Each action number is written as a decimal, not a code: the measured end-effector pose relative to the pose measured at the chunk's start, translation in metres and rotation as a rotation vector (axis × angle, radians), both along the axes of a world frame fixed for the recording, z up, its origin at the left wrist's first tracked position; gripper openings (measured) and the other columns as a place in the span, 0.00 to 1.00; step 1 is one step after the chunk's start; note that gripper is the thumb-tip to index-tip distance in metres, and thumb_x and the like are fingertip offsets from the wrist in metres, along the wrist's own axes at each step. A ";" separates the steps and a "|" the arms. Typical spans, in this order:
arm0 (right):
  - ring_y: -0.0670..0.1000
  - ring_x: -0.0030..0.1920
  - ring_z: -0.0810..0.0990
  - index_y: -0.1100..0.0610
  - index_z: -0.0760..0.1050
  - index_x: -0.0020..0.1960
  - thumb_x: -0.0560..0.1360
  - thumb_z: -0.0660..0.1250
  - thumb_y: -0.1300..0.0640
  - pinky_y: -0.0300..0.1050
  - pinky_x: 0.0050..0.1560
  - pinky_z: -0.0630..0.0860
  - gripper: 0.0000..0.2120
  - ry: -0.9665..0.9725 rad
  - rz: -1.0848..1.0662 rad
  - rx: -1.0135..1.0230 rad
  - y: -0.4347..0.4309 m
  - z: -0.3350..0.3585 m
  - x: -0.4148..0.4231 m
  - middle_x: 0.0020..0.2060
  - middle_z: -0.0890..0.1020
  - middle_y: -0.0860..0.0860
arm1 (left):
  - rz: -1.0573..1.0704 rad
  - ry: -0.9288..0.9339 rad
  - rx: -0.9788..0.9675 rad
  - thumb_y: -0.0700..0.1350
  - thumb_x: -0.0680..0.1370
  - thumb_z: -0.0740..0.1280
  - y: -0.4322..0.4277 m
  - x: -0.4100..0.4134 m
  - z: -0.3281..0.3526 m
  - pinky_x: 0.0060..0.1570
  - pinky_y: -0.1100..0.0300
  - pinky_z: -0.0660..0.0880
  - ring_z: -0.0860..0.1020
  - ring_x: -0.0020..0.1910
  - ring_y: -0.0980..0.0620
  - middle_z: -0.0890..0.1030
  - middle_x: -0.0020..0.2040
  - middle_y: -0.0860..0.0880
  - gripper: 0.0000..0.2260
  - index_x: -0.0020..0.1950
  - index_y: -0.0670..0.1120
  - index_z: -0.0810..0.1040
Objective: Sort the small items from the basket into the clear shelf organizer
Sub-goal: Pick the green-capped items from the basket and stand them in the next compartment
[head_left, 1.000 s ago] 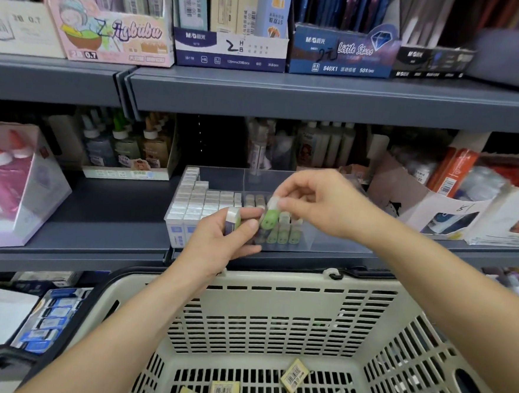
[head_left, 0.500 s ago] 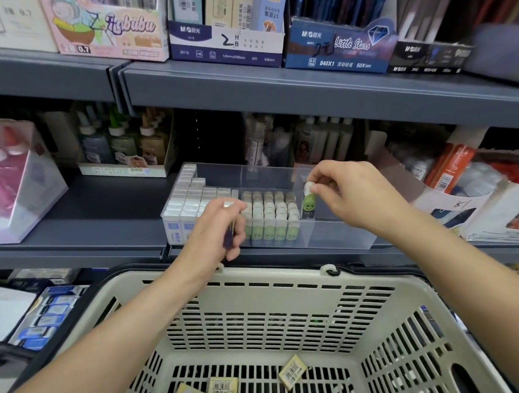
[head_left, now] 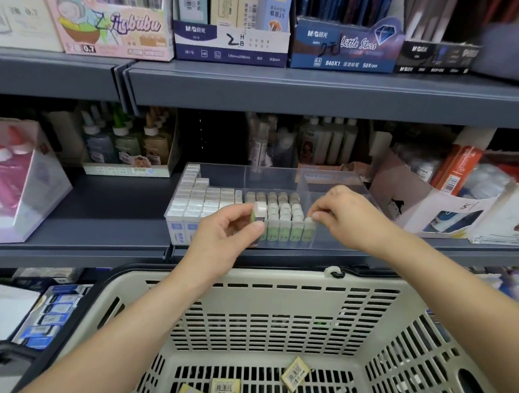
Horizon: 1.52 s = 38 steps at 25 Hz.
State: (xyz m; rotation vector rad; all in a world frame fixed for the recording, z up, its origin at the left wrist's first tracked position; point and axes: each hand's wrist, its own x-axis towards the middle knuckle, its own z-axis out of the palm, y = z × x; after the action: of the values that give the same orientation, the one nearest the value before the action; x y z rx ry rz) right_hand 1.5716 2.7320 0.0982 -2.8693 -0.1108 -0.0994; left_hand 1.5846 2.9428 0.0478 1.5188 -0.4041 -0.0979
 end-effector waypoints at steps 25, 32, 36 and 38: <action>0.48 0.42 0.78 0.50 0.76 0.45 0.74 0.66 0.51 0.49 0.46 0.77 0.03 -0.385 0.006 0.132 -0.006 0.015 0.003 0.36 0.79 0.44 | 0.055 0.073 0.055 0.39 0.78 0.64 -0.002 0.000 0.005 0.41 0.66 0.78 0.80 0.46 0.58 0.81 0.47 0.51 0.08 0.47 0.51 0.79; 0.49 0.38 0.74 0.53 0.76 0.48 0.76 0.65 0.52 0.49 0.43 0.75 0.05 -0.414 0.067 0.075 -0.002 0.014 0.004 0.37 0.80 0.47 | 0.055 0.075 0.064 0.39 0.78 0.63 -0.002 0.000 0.005 0.41 0.66 0.79 0.80 0.44 0.61 0.81 0.46 0.51 0.08 0.47 0.51 0.79; 0.51 0.40 0.73 0.53 0.74 0.48 0.76 0.63 0.53 0.47 0.40 0.72 0.04 -0.380 0.109 -0.005 0.002 0.017 0.002 0.36 0.76 0.47 | 0.058 0.079 0.068 0.39 0.78 0.63 -0.002 -0.001 0.006 0.42 0.65 0.79 0.80 0.44 0.61 0.80 0.47 0.51 0.08 0.46 0.51 0.79; 0.51 0.42 0.73 0.52 0.74 0.48 0.76 0.63 0.53 0.47 0.41 0.72 0.04 -0.360 0.127 -0.059 0.004 0.018 0.003 0.37 0.77 0.47 | 0.059 0.078 0.071 0.39 0.78 0.63 -0.002 -0.001 0.006 0.42 0.65 0.79 0.80 0.44 0.61 0.80 0.47 0.50 0.09 0.46 0.51 0.79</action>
State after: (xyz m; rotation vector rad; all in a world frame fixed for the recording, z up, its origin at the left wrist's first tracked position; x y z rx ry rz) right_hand 1.5748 2.7365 0.1165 -2.8617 -0.3692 -0.5952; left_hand 1.5840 2.9409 0.0538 1.5901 -0.2961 -0.1253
